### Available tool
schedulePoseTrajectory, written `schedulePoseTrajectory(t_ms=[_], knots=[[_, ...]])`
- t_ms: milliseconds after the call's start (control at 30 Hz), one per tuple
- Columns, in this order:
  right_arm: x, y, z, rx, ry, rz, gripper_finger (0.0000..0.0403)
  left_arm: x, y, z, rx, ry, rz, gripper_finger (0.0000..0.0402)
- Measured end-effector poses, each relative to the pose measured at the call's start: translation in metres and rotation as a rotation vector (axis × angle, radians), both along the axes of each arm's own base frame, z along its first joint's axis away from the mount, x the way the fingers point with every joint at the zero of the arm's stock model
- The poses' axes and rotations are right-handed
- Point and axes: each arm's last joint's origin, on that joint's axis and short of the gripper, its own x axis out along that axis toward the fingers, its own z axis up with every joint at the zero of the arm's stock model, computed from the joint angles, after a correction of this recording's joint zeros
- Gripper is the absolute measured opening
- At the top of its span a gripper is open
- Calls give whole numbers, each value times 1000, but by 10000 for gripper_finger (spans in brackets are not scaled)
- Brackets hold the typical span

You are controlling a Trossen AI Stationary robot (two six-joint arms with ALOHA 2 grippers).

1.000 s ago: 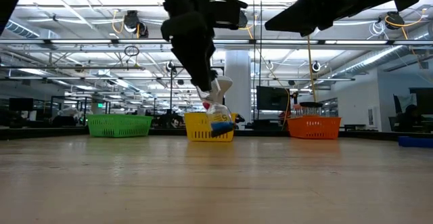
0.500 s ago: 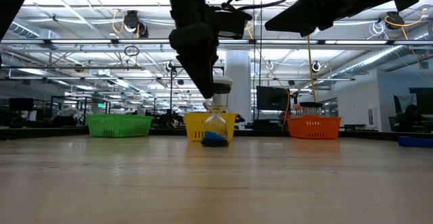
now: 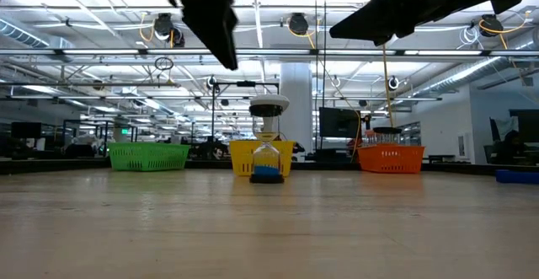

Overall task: Pick & Place Office items
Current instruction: Put the black blue hourglass into the orange bin

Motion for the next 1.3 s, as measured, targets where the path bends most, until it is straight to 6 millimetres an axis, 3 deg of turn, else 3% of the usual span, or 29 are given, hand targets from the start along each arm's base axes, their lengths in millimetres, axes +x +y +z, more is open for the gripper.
schedulePoseTrajectory(t_ms=[100,267,433,600,767,933,1100,1300], knots=[[0,0,0,31,-6,-9,2,-27,-3,-9,-6,-139,14,157],[1,0,2,99,-35,-29,2,-68,-4,-44,-42,-496,-19,92],[2,0,0,188,-39,-58,2,-100,1,-87,-101,-850,-7,53],[18,-5,-5,242,50,-132,5,-128,6,-112,-125,-1020,-3,29],[45,-11,-2,254,212,-216,39,-139,7,-123,-206,-1031,54,11],[76,-9,5,272,295,-151,99,-140,6,-125,-251,-1027,85,3],[101,-7,3,274,410,-164,172,-140,6,-125,-218,-1025,61,23],[117,-6,-4,267,444,-176,254,-140,6,-118,-168,-1082,18,42]])
